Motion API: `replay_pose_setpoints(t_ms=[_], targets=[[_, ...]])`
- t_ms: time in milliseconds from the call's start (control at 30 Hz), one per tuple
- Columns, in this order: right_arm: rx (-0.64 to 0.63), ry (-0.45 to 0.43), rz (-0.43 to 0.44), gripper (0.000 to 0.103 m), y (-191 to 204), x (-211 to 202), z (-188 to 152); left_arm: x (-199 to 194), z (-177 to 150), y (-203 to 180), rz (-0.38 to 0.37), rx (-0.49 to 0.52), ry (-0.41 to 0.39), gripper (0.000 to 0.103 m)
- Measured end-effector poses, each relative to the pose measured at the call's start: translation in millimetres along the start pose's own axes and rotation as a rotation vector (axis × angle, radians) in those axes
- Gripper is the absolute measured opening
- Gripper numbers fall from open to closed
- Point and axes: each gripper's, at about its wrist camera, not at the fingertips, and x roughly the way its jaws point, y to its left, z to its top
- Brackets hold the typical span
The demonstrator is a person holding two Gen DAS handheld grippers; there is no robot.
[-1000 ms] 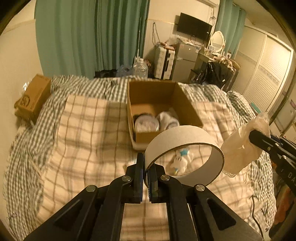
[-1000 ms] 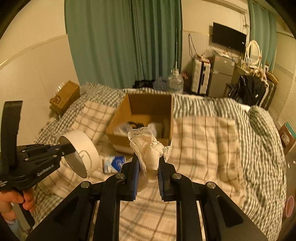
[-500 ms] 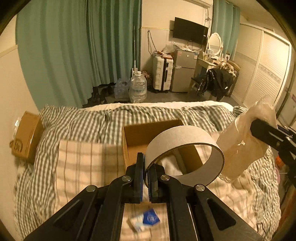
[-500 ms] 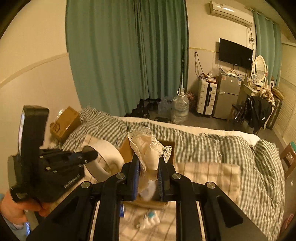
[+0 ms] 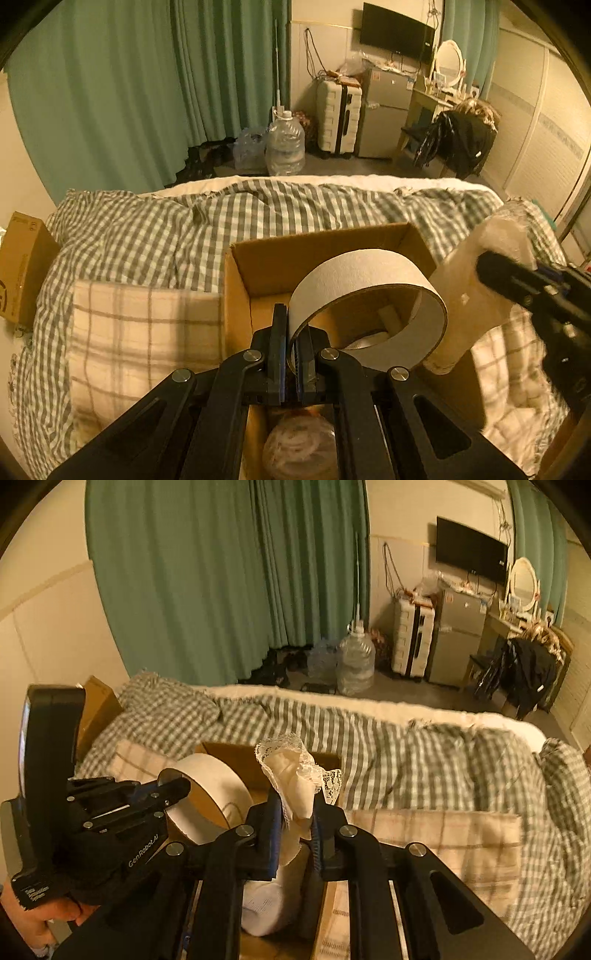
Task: Organize objects
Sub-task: 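Lower the tape roll and plastic bag into the box and open both tools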
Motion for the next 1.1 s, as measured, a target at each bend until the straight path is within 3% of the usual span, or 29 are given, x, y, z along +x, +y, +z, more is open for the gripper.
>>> replay_pose_setpoints(t_ms=[267, 500, 600, 633, 667, 833, 1100], targets=[[0.044, 0.03, 0.033, 0.013, -11.7, 43.5, -8.7, 24.4, -5.2, -9.6, 0.047, 0.053, 0.003, 0.004], [0.07, 0.029, 0.057, 0.017, -11.9, 45.2, -11.4, 27.6, -10.9, -12.1, 0.004, 0.054, 0.037, 0.009], [0.097, 0.027, 0.063, 0.03, -14.6, 40.5, -10.4, 21.8, -13.2, -14.8, -0.016, 0.073, 0.046, 0.033], [0.105, 0.023, 0.06, 0.041, -15.9, 37.9, -9.8, 18.7, -13.9, -15.4, -0.015, 0.076, 0.049, 0.054], [0.114, 0.018, 0.059, 0.051, -16.9, 34.6, -8.9, 15.2, -14.6, -15.5, -0.007, 0.074, 0.041, 0.069], [0.155, -0.011, 0.075, 0.067, -21.1, 10.4, 0.3, -12.7, -11.6, -11.6, -0.025, 0.053, -0.009, 0.074], [0.114, -0.077, 0.018, 0.07, -15.1, -63.8, 8.4, -89.9, -6.2, -11.5, -0.007, 0.06, -0.112, 0.091]])
